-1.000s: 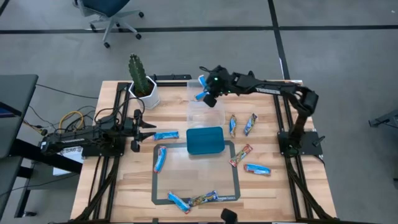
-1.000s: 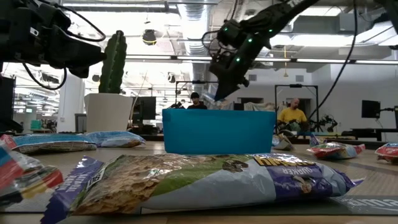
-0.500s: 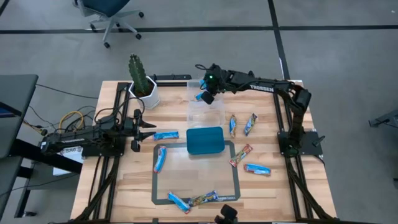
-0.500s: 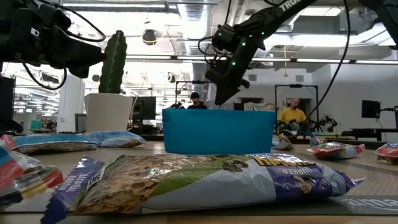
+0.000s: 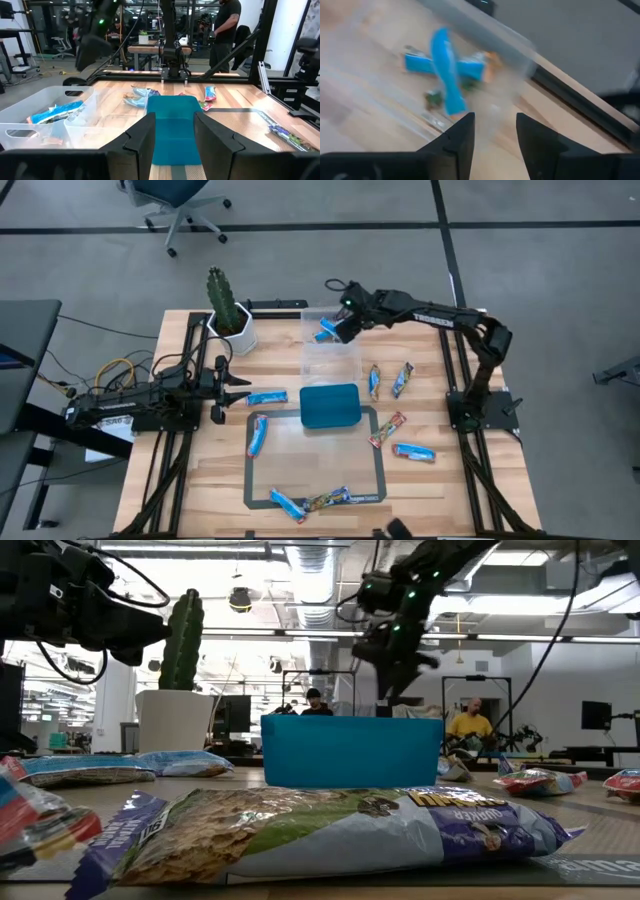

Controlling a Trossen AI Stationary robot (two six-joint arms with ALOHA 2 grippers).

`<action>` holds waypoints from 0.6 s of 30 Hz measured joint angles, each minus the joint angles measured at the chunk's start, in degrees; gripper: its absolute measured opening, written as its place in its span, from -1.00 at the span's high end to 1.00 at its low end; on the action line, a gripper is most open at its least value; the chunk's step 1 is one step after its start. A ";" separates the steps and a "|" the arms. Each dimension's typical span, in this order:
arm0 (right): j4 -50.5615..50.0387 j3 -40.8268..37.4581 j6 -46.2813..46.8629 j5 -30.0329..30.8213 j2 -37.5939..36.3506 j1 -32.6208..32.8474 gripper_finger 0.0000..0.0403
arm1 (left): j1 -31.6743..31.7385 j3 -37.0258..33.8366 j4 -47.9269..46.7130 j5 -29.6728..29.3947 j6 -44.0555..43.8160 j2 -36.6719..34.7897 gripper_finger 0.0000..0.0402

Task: Pick and place Granola Bars by type
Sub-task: Put the yellow granola bar into the top transparent bin

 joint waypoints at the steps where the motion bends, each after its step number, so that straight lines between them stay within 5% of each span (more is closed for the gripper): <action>1: -1.02 -0.86 1.23 1.10 -1.41 0.00 0.31 | 0.00 0.01 0.00 0.00 0.00 0.02 0.37; 10: -2.81 -16.17 12.17 3.44 -19.33 2.13 0.26 | 0.00 0.00 0.02 0.00 -0.06 0.00 0.37; 18: -2.62 -32.27 31.35 0.11 -29.76 6.52 0.20 | 0.00 -0.01 0.02 0.00 -0.09 0.00 0.37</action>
